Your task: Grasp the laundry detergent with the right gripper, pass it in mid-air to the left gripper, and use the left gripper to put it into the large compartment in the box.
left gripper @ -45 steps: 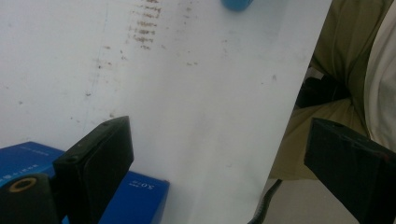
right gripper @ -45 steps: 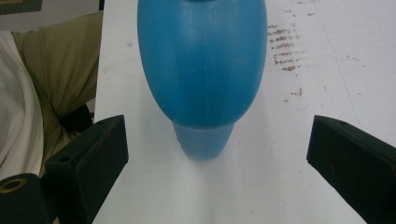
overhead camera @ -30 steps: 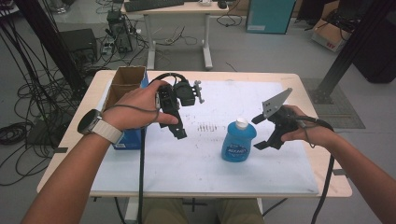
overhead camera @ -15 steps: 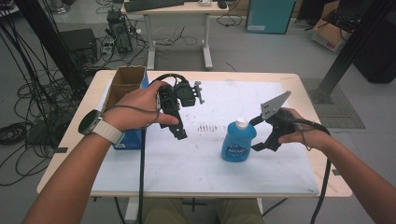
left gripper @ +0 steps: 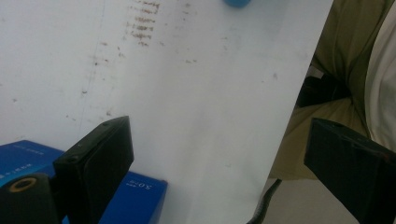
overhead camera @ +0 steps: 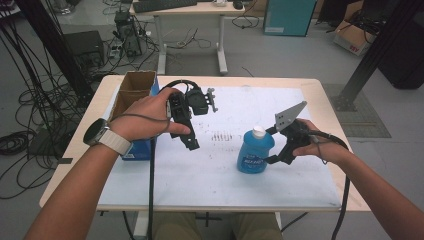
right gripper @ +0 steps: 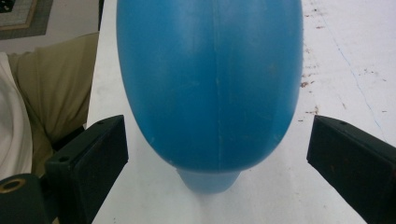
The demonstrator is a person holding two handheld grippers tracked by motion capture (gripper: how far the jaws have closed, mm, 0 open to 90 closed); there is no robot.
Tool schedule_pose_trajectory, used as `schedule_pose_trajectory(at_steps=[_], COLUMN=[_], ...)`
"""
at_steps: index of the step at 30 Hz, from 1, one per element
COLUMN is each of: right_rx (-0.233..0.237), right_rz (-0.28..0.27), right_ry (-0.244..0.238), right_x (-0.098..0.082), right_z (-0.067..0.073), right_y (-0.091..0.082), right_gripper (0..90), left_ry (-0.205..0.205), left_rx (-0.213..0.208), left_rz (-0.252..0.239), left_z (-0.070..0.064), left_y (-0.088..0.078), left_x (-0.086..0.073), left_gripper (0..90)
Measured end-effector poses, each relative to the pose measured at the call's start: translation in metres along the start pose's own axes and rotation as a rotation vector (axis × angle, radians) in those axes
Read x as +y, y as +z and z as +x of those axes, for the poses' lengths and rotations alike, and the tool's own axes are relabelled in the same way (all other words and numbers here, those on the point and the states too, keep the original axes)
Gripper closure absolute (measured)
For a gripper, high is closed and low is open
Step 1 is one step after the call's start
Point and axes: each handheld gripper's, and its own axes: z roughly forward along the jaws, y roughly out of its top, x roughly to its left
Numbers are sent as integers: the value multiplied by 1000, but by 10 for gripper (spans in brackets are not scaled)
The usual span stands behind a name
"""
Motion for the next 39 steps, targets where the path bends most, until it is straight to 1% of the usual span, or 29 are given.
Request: schedule_pose_trajectory(at_steps=[2,3,5,6,7,8,9,10,11,12,13,14,16,17,19,22,23,25,28,30,31,32,33,34,35,36,37,38,39], right_rx=[0,-1,0,2,0,1,0,1,1,1,0,-2,-5,-7,-7,-10,-12,-12,-12,-10,-10,-11,-10,-11,-12,-11,-9,-11,-11], right_rz=[-4,-6,-7,-8,-8,-12,-15,-18,-19,-22,-25,-29,-37,-41,-44,-60,-61,-66,-78,-85,-88,-90,-91,-91,-94,-102,-105,-106,-109], right_ry=[-2,-2,5,2,1,0,-1,-2,3,3,2,2,0,1,-2,-2,-3,-1,-4,-6,-7,-7,-5,-4,-5,-7,-12,-13,-15], right_x=[0,-1,-2,-2,-2,-2,-2,-3,-3,-3,-3,-3,-4,-4,-4,-5,-5,-5,-6,-6,-6,-6,-7,-7,-8,-8,-9,-9,-9], right_z=[0,0,0,0,0,0,1,1,1,1,1,1,1,1,1,1,1,1,2,2,2,2,2,2,2,1,1,1,1], right_y=[1,2,3,4,5,6,6,7,8,8,8,9,10,11,12,14,14,16,18,19,19,19,19,20,20,21,21,22,22], right_gripper=[51,51,52,52,52,54,54,54,54,55,55,55,58,58,61,66,67,69,72,80,81,84,85,87,88,91,95,95,97], left_ry=[-5,-22,-22,-9,-17,2,0,-19,-73,-51,0,-36,10,-18,7,9,-26,1,9,-2,-25,-1,-13,-11,-25,-5,-26,-23,-28], left_rx=[0,1,3,5,-4,0,-2,-4,-5,-5,-1,-5,-9,-10,-6,-4,-10,-8,-16,-10,-11,-17,-8,-11,-8,-14,-8,-16,-11], left_rz=[-5,-20,-22,-13,-13,1,2,-13,-61,-43,-3,-30,12,-9,7,4,-17,2,15,0,-17,8,-11,-5,-18,4,-21,-9,-16], left_z=[0,-1,-1,0,0,1,1,0,-4,-3,1,-2,2,0,1,2,0,1,2,1,-1,1,1,1,0,2,0,0,0], left_y=[0,1,2,1,1,1,1,2,5,4,2,4,2,3,2,3,4,4,3,4,5,4,5,5,5,4,6,6,7], left_x=[-1,-1,-1,-1,-1,-1,-1,-1,-1,-1,-1,-1,-1,-1,-1,-1,-1,-1,-1,-1,-1,-1,-1,-2,-2,-1,-2,-1,-2], left_gripper=[86,86,85,85,86,85,86,85,85,85,85,86,86,85,86,86,85,86,86,86,85,86,86,85,85,85,85,86,85])
